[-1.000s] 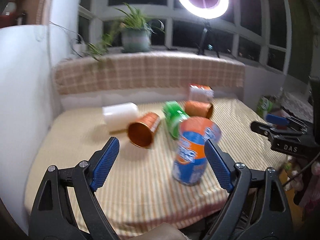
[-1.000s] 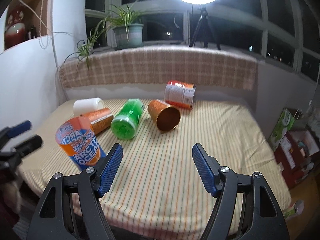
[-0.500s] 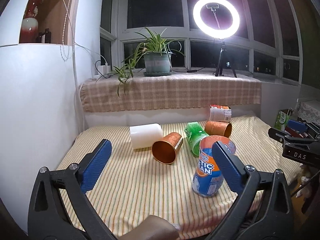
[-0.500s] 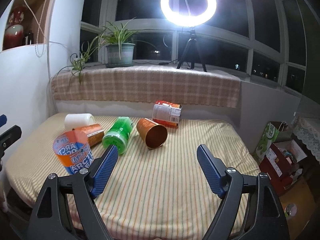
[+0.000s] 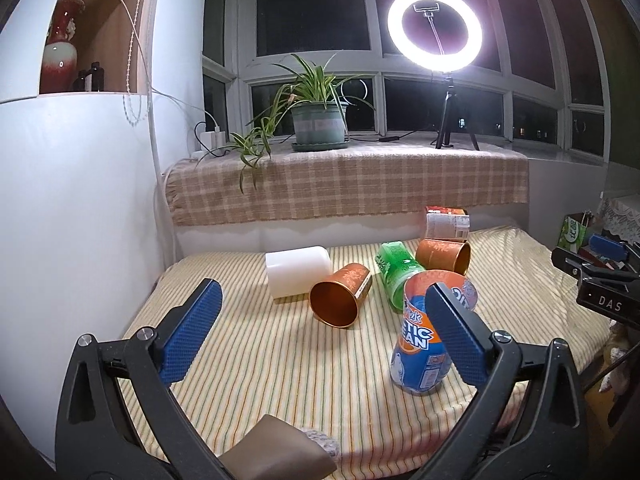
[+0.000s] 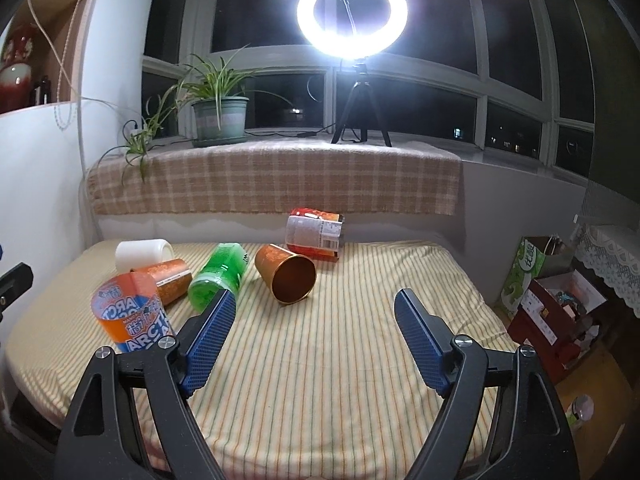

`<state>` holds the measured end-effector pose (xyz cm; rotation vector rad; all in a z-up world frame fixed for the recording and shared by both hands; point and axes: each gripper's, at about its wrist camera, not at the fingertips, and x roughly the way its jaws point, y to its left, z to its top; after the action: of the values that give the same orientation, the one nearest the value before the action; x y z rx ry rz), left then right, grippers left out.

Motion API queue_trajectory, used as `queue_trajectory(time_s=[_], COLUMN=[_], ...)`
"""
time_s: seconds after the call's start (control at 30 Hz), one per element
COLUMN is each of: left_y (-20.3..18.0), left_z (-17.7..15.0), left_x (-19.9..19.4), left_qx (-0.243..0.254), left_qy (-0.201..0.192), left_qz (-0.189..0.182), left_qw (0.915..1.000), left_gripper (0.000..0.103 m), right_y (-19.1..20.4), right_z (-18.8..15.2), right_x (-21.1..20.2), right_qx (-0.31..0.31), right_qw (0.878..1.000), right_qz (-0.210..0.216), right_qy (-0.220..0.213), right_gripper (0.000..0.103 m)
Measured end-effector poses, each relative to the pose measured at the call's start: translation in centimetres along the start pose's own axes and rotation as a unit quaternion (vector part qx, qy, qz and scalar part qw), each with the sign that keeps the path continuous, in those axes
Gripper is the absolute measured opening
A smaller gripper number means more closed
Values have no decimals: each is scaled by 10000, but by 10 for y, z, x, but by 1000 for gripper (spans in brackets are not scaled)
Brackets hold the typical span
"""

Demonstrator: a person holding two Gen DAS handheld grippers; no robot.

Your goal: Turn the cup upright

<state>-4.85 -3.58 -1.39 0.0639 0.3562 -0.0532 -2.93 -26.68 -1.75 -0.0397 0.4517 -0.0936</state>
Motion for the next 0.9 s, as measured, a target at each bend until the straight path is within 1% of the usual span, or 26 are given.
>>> queue_trajectory(time_s=[0.23, 0.9], left_y=[6, 8], left_z=[2, 3], left_x=[2, 4], left_qx=[-91, -95], left_qy=[-16, -6], left_qz=[102, 150], left_qw=[9999, 9998], left_gripper=[103, 103], right_y=[0, 0], right_z=[0, -5], right_x=[0, 11], right_qx=[9, 4], right_qw=[10000, 9998], right_qz=[9, 24], right_qy=[21, 216], right_gripper=[82, 82])
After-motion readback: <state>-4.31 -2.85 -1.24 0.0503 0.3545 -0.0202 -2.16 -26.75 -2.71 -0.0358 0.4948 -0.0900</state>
